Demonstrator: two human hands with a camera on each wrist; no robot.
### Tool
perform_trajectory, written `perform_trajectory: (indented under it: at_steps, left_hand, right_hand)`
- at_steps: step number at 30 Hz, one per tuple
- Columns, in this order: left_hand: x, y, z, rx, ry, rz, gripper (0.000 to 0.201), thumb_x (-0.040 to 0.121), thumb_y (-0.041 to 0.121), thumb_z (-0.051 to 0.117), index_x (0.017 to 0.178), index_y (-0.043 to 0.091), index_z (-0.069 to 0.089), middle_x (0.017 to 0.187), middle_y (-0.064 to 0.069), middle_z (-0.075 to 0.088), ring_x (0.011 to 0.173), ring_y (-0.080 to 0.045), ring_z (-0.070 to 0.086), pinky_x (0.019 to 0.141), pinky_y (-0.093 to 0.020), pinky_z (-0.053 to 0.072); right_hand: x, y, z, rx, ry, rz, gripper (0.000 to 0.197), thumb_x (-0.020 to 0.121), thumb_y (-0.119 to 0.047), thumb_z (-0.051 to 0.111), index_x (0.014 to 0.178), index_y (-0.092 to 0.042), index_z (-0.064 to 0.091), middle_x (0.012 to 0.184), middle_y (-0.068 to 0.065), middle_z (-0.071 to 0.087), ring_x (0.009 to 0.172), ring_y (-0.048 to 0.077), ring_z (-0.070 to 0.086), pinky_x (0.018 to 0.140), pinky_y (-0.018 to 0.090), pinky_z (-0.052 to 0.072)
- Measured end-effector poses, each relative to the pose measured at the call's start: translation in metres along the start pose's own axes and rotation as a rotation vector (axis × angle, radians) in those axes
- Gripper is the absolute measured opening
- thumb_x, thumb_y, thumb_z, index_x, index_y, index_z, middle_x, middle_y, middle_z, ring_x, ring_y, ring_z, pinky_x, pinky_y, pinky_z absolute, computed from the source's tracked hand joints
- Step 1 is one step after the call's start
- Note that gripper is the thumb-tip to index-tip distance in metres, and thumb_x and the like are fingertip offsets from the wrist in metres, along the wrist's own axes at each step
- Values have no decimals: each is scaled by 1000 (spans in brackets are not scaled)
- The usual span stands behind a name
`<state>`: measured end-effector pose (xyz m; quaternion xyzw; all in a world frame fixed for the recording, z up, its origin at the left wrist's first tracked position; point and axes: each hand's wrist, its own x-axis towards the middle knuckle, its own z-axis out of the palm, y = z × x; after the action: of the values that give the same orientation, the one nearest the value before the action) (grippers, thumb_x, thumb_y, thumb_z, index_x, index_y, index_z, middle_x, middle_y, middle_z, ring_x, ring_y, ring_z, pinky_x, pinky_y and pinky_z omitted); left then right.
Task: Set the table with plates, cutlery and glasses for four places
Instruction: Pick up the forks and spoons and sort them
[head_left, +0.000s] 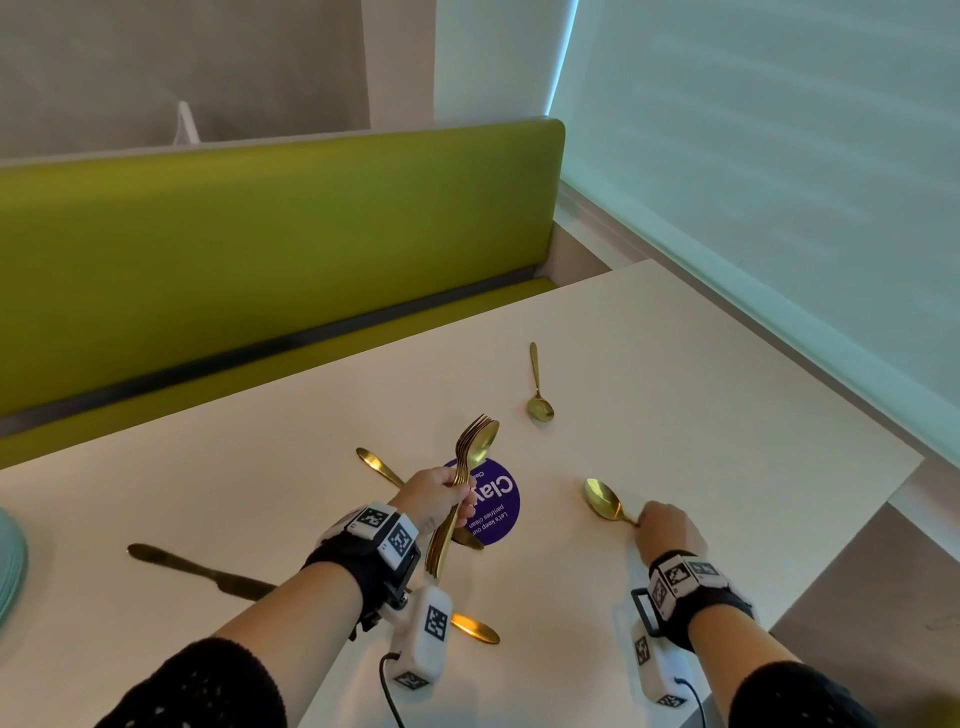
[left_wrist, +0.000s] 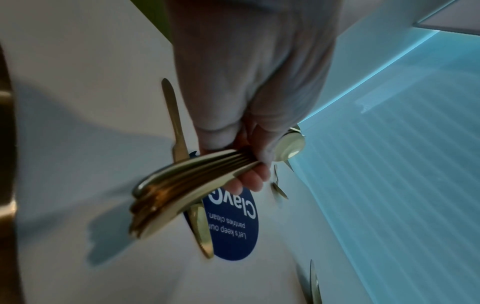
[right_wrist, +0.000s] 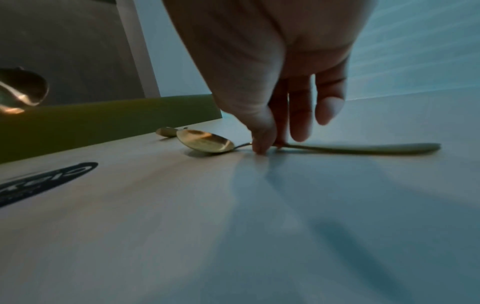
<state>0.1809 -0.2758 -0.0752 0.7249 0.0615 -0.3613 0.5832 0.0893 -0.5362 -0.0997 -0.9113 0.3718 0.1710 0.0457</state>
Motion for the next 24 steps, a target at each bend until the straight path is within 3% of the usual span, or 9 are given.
perform_trajectory:
  at_steps: [6,8,11,14,18,21,24]
  left_hand:
    - [9,5,5,-76,12,0,11,96,7,49,96,9,60,81,-6,62,73,-16,60,89,-39,53]
    - [11,7,7,-142,9,-12,12,96,6,48,96,6,60,81,-7,62,72,-16,60,84,-36,54]
    - [13,12,8,-240,0,-34,11,96,5,47,93,5,58,81,-9,62,70,-16,60,69,-28,54]
    - [13,19,8,-324,-10,-50,11,96,4,46,92,4,56,83,-10,62,70,-17,60,60,-25,54]
    - [13,24,3,-373,-28,-49,12,97,5,45,94,5,57,83,-11,65,70,-19,60,65,-29,52]
    - [14,23,-2,-375,-47,-48,11,96,7,47,101,5,56,84,-13,64,73,-21,62,70,-32,52]
    - [14,23,-8,-366,-46,-48,9,96,7,48,96,9,56,83,-13,66,68,-18,67,64,-28,56]
  right_hand:
    - [0,-29,-19,113,-48,-56,25,94,-18,47,105,-9,67,105,8,69,99,25,65,76,28,50]
    - [-1,-47,-31,315,-74,-120,21,91,-23,56,97,-8,69,98,7,70,95,24,64,80,29,51]
    - [-11,-77,-44,794,-209,-197,8,87,-24,64,86,-17,67,77,1,64,64,13,56,61,23,45]
    - [-18,-105,-46,1044,-397,-220,7,86,-21,66,80,-16,66,76,3,63,55,9,48,55,21,39]
    - [-26,-131,-47,1099,-510,-238,7,87,-20,65,89,-13,66,64,-1,60,47,6,48,50,19,39]
    - [-30,-142,-46,1125,-552,-241,7,88,-20,63,85,-13,65,62,-1,62,45,5,51,48,17,41]
    - [-34,-150,-46,1108,-564,-281,9,88,-21,64,84,-14,64,61,-2,65,44,5,57,47,15,45]
